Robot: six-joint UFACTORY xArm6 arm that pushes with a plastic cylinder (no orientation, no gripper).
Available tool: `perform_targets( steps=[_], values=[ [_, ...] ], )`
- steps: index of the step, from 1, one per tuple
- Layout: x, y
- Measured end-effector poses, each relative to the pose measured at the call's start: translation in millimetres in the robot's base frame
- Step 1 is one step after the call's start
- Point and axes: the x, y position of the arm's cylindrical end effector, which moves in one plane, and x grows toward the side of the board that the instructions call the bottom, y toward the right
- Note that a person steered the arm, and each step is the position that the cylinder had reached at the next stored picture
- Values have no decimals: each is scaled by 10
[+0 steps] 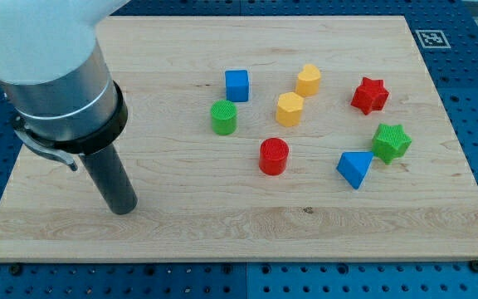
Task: Push the yellow heart closer to red star
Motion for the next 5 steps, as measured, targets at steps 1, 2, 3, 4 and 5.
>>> perform_targets(
  steps=[1, 2, 3, 4, 5],
  values=[
    [-26, 1],
    [-471, 10],
    [-1087, -7],
    [-1696, 30],
    [-2308, 194]
  ],
)
